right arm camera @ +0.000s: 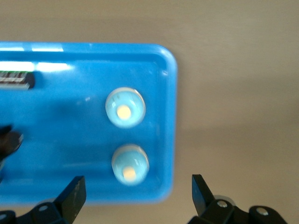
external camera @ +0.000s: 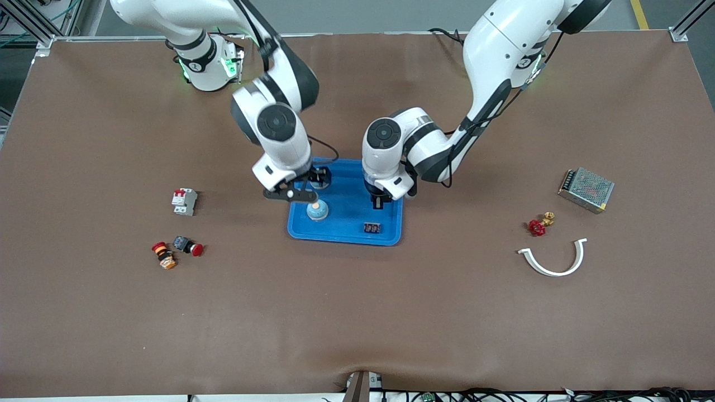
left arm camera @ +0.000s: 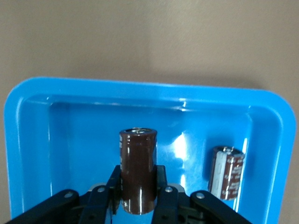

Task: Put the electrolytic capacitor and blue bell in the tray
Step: 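Withdraw the right gripper while the left gripper sets the capacitor in the tray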

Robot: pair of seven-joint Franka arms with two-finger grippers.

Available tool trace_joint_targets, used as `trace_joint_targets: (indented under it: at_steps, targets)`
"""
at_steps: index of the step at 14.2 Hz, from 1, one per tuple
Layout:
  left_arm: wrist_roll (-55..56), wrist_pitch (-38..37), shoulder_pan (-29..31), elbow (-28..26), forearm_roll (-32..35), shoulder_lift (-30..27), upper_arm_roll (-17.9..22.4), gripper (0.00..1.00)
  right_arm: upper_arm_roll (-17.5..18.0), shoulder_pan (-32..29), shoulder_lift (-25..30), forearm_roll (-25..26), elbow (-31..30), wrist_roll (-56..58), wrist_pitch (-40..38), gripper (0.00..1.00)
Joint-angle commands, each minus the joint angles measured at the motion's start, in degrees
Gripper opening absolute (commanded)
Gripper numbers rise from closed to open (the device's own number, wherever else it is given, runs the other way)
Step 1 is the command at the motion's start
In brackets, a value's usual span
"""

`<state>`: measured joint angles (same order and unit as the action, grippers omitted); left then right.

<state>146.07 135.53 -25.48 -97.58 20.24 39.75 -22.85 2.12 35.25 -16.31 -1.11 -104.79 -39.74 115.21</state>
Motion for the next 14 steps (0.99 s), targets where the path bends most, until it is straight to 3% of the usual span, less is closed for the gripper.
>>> trace_joint_targets:
  at_steps: [1, 6, 8, 10, 12, 14]
  targets:
    - [1.94, 0.87, -1.41, 0.81, 1.38, 0.67, 0.62, 0.0, -0.8, 0.0, 9.08, 0.06, -2.35, 4.48, -7.61, 1.0]
    - [2.46, 0.87, -4.65, 0.64, 3.21, 1.73, 2.54, 0.0, -1.15, -6.4, 18.93, 0.32, -2.43, 17.29, -17.72, 1.0]
    - [4.04, 0.87, -6.41, 0.63, 5.76, 2.78, 4.04, 0.0, -1.33, -12.88, 22.45, 0.41, -2.26, 25.28, -21.68, 1.0]
    - [4.92, 0.87, -6.51, 0.63, 7.44, 3.66, 4.13, 0.0, -1.42, -18.35, 24.39, 0.41, -1.82, 33.37, -24.23, 1.0]
    - [5.63, 0.87, -6.42, 0.63, 8.5, 3.75, 4.13, 0.0, -2.03, -23.18, 25.19, 0.5, -1.47, 34.99, -26.08, 1.0]
    - [5.72, 0.87, -6.42, 0.63, 8.5, 3.66, 4.13, 0.0, -2.21, -26.36, 25.01, 0.58, 2.63, 34.91, -28.28, 1.0]
